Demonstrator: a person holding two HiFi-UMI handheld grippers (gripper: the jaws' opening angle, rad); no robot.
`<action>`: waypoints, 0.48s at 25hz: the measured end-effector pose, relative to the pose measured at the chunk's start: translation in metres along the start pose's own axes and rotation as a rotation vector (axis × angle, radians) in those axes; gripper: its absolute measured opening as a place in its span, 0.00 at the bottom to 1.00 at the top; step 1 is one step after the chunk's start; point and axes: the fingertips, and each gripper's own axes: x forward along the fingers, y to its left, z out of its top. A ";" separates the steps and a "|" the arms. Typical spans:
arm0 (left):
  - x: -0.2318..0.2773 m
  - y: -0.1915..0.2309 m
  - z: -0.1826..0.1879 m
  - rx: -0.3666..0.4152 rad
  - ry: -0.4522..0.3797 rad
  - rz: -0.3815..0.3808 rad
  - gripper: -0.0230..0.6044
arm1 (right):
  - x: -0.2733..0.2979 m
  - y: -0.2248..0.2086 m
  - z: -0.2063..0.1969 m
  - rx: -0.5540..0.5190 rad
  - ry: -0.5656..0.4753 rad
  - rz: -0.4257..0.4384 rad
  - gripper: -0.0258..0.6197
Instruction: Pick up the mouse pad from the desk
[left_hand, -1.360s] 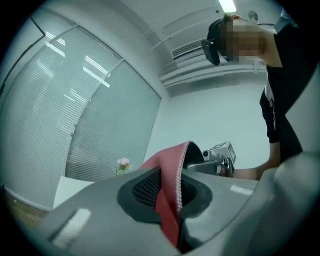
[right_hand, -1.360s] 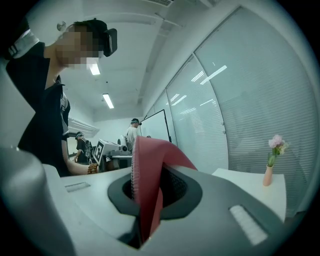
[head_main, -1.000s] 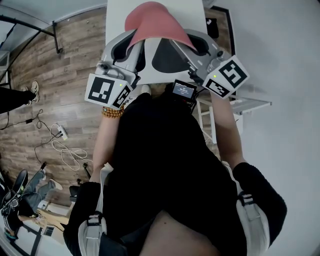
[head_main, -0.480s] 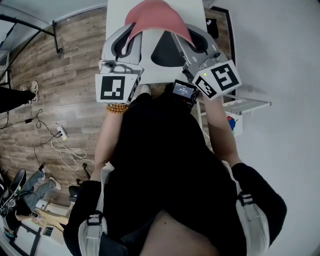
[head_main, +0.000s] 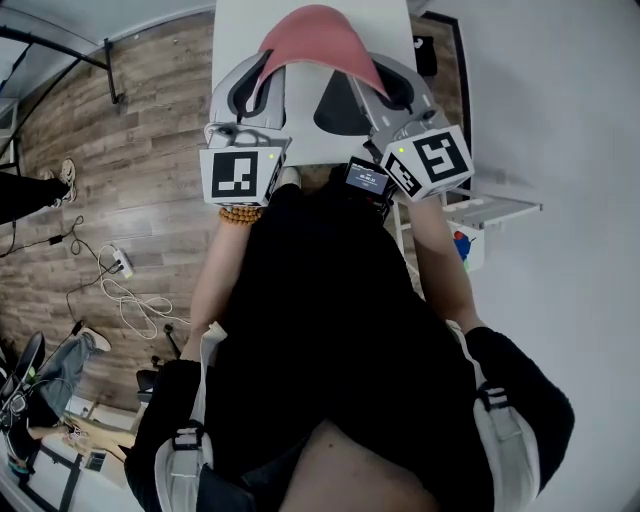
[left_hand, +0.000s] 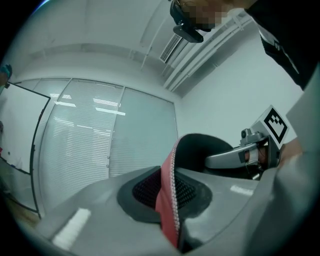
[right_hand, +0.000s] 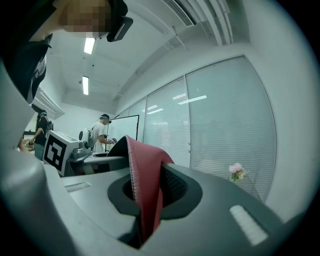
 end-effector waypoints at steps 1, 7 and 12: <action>-0.001 0.000 -0.002 0.001 0.001 0.006 0.07 | 0.000 0.000 -0.002 0.001 0.004 -0.002 0.11; -0.002 0.002 -0.013 0.010 0.008 0.022 0.07 | -0.001 -0.002 -0.013 0.001 0.038 -0.010 0.10; -0.004 0.006 -0.017 0.002 0.020 0.025 0.07 | 0.004 0.000 -0.017 -0.011 0.057 -0.008 0.10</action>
